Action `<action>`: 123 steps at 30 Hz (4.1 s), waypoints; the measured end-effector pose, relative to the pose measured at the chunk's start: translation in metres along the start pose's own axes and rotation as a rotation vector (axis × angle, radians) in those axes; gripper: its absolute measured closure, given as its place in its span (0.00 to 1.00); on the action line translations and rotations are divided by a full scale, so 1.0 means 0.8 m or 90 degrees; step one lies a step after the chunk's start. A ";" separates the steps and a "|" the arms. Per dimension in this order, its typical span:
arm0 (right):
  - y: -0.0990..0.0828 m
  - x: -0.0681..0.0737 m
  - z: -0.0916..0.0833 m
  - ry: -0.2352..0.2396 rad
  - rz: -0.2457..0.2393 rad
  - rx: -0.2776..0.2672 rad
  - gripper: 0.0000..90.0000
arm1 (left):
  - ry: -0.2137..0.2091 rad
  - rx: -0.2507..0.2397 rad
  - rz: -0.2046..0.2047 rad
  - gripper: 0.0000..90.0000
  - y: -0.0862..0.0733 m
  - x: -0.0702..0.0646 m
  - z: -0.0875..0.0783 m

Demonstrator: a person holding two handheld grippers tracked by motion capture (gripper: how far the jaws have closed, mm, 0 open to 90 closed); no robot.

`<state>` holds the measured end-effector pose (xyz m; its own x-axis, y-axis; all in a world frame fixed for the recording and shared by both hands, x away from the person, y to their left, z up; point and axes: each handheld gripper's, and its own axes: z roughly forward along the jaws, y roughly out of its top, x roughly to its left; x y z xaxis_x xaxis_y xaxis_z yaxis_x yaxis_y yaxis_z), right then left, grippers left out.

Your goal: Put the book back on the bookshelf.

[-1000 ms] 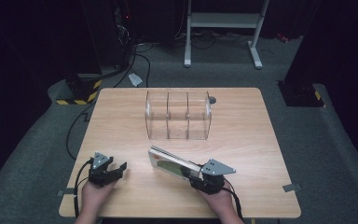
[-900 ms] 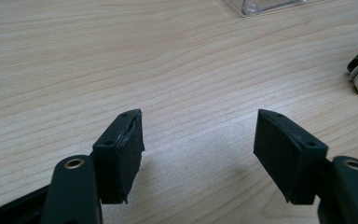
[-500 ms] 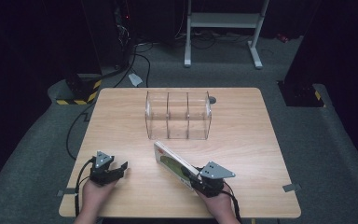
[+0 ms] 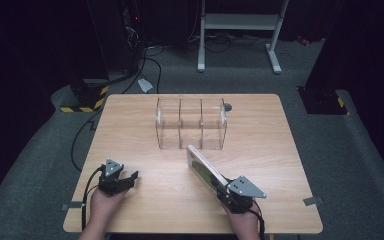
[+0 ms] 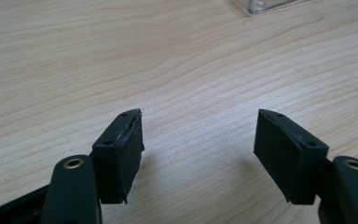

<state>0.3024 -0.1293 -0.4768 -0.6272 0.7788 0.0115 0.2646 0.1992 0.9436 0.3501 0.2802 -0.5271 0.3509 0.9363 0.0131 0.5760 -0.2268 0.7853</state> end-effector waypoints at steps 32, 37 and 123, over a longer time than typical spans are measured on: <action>0.000 -0.017 -0.015 -0.078 0.039 0.063 0.84 | -0.001 0.036 -0.005 0.28 0.004 -0.003 0.009; 0.004 -0.009 -0.014 -0.090 0.018 0.061 0.84 | 0.000 0.037 -0.006 0.28 0.004 -0.003 0.009; 0.092 -0.058 0.135 -0.246 0.039 0.002 0.84 | 0.002 0.044 -0.010 0.21 0.004 -0.002 0.009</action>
<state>0.4299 -0.0866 -0.4433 -0.2886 0.9557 -0.0583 0.2959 0.1469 0.9439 0.3566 0.2762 -0.5291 0.3392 0.9407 0.0025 0.6314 -0.2296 0.7407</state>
